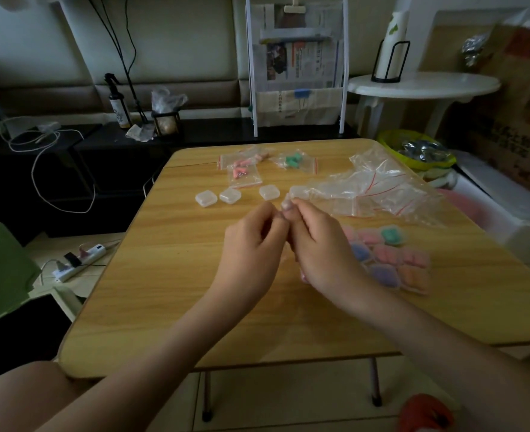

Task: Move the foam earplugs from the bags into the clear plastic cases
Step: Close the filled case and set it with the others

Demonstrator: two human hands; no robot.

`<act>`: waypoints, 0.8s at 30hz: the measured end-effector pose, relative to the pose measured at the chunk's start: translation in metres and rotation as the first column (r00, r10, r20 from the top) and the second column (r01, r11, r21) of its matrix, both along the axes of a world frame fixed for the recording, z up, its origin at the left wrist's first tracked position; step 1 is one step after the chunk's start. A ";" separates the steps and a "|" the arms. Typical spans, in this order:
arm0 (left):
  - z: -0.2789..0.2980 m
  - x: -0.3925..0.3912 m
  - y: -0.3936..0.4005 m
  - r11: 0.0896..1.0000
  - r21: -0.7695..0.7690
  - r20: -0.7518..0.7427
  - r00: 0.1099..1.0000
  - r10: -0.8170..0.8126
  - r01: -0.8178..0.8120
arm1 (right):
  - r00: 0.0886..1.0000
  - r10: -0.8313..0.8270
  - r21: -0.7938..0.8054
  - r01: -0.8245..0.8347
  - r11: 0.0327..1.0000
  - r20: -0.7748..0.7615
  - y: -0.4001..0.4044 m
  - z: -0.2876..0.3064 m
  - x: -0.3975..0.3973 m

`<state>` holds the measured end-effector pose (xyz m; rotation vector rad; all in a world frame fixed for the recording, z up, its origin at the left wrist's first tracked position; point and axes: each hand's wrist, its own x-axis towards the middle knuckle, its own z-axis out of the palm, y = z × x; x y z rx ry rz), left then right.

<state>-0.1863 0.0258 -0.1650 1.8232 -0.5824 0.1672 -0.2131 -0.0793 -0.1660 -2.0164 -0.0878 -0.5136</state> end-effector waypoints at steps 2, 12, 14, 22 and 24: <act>0.000 0.000 0.000 1.000 0.016 0.071 0.997 -0.017 0.016 | 0.998 0.001 -0.042 0.002 0.999 0.061 0.001 0.001 0.000; -0.009 0.003 0.000 0.975 0.119 0.391 0.912 0.125 -0.185 | 0.990 -0.041 -0.301 0.081 0.950 0.138 -0.004 -0.001 -0.001; -0.012 0.003 0.000 0.971 0.125 0.409 0.902 0.135 -0.202 | 0.993 -0.034 -0.330 0.072 0.941 0.117 -0.004 0.001 -0.003; -0.009 0.016 0.009 0.943 0.155 0.441 0.875 0.201 -0.295 | 0.972 -0.084 -0.421 0.173 0.890 0.222 -0.005 -0.001 -0.003; -0.011 0.017 0.009 0.944 0.154 0.455 0.869 0.195 -0.293 | 0.963 -0.098 -0.425 0.201 0.883 0.253 -0.007 -0.001 -0.002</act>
